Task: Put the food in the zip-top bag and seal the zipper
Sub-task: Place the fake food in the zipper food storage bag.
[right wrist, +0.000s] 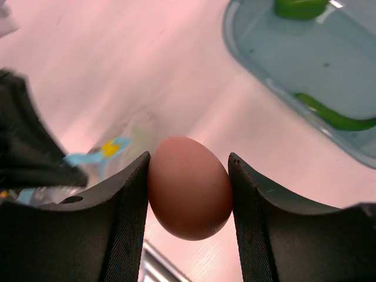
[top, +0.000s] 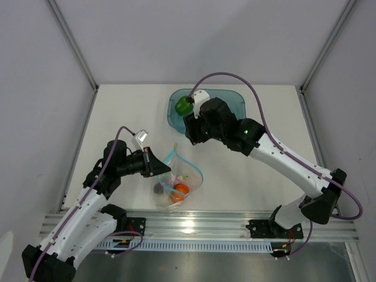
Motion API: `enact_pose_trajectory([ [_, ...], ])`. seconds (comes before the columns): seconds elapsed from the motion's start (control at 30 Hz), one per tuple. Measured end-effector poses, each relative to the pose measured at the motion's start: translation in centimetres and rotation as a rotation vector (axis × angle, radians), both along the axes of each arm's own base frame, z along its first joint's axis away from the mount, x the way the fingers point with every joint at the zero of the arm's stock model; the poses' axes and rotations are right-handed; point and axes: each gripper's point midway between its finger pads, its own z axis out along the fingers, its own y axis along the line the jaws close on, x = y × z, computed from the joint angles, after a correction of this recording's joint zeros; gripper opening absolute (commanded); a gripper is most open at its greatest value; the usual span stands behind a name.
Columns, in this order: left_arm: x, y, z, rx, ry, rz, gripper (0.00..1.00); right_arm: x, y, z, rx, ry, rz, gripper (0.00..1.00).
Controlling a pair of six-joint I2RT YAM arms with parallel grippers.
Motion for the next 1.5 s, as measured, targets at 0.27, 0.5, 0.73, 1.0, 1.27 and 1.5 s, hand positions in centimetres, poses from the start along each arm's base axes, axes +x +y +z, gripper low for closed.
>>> enact_pose_trajectory([
  [0.27,0.0,0.0,0.0,0.002,0.005,0.000,0.00,-8.9,2.2,-0.3,0.009,0.052,0.172,0.00],
  [0.5,0.0,0.1,0.5,0.004,0.005,0.003,0.01,-13.5,2.9,-3.7,-0.011,0.150,0.257,0.09],
  [0.73,-0.4,0.2,0.7,0.005,0.008,0.004,0.01,-14.8,4.3,-4.8,-0.016,0.174,0.288,0.52],
  [1.0,-0.8,0.4,2.0,-0.003,-0.020,0.009,0.01,-14.5,5.4,-5.5,-0.015,0.175,0.289,0.83],
  [1.27,-0.9,0.9,1.6,0.017,-0.013,0.037,0.01,-13.6,6.5,-4.8,-0.016,0.150,0.283,0.83],
  [1.5,-0.6,2.3,2.2,0.051,-0.058,0.131,0.00,-8.1,6.5,2.7,0.157,0.021,0.166,0.81],
])
